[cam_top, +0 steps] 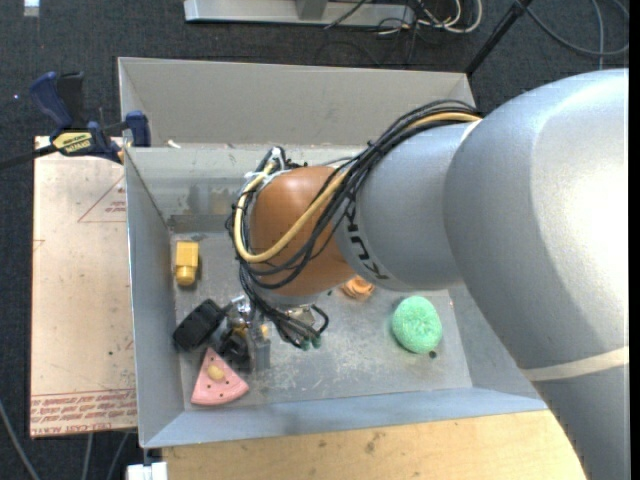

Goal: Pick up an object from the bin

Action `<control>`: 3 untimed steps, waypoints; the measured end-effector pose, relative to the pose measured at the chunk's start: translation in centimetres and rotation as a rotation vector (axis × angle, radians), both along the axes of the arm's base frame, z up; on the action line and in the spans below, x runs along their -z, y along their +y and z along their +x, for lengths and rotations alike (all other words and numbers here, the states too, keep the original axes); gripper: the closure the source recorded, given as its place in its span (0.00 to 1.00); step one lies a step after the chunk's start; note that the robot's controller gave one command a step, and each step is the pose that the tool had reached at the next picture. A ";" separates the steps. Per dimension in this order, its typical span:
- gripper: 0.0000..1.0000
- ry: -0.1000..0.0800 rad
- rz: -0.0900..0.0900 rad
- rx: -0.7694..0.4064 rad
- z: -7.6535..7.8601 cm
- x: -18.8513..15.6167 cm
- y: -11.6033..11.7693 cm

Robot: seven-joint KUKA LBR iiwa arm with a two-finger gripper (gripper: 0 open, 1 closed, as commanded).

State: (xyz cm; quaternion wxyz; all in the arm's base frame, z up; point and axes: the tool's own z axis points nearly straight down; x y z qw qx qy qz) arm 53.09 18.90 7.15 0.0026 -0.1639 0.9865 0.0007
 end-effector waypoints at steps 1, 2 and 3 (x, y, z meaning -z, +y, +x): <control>1.00 0.012 -0.003 0.009 -0.5 -4.0 0.0; 1.00 0.003 0.000 -0.036 3.3 -11.2 -2.5; 1.00 0.003 0.000 -0.036 3.3 -11.1 -2.5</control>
Offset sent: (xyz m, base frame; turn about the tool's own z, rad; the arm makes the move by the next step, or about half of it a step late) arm 0.0320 -0.0256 0.1117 -0.0390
